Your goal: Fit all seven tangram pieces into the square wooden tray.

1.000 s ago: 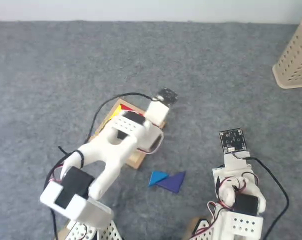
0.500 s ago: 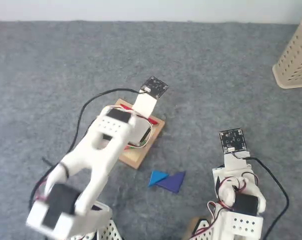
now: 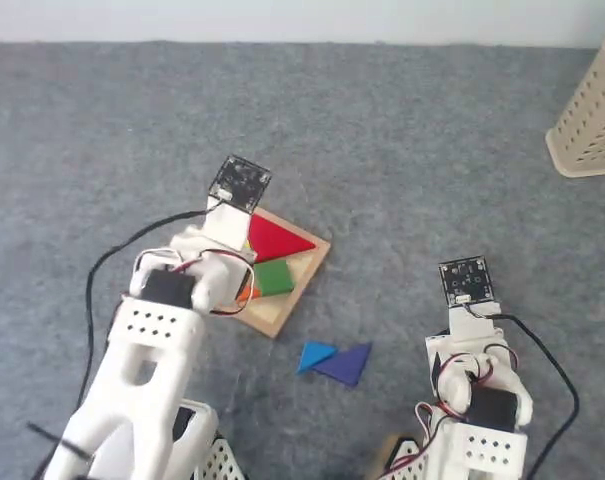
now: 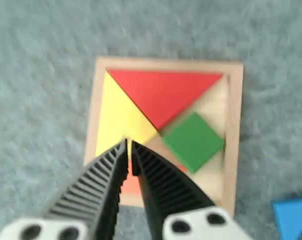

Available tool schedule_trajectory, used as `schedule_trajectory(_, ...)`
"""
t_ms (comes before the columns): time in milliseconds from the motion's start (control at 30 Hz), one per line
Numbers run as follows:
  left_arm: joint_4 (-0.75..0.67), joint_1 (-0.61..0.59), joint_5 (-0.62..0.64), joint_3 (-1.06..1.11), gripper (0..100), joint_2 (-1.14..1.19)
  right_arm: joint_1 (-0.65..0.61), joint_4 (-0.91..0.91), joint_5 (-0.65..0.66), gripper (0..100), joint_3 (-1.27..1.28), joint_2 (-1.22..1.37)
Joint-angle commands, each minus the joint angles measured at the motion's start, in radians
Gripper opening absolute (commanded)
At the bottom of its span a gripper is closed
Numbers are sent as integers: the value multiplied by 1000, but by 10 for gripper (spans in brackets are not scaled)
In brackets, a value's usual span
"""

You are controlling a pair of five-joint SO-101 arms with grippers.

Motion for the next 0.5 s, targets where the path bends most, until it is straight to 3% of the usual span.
schedule_trajectory(0,-15,41,-21,-16,13,87,12,-13,11,6,6,-15)
schedule_trajectory(233,-127,58,-28,-38,13,272,12,-13,11,6,6,-15)
schedule_trajectory(467,-124,69,-28,-87,12,381,12,-13,11,6,6,-15)
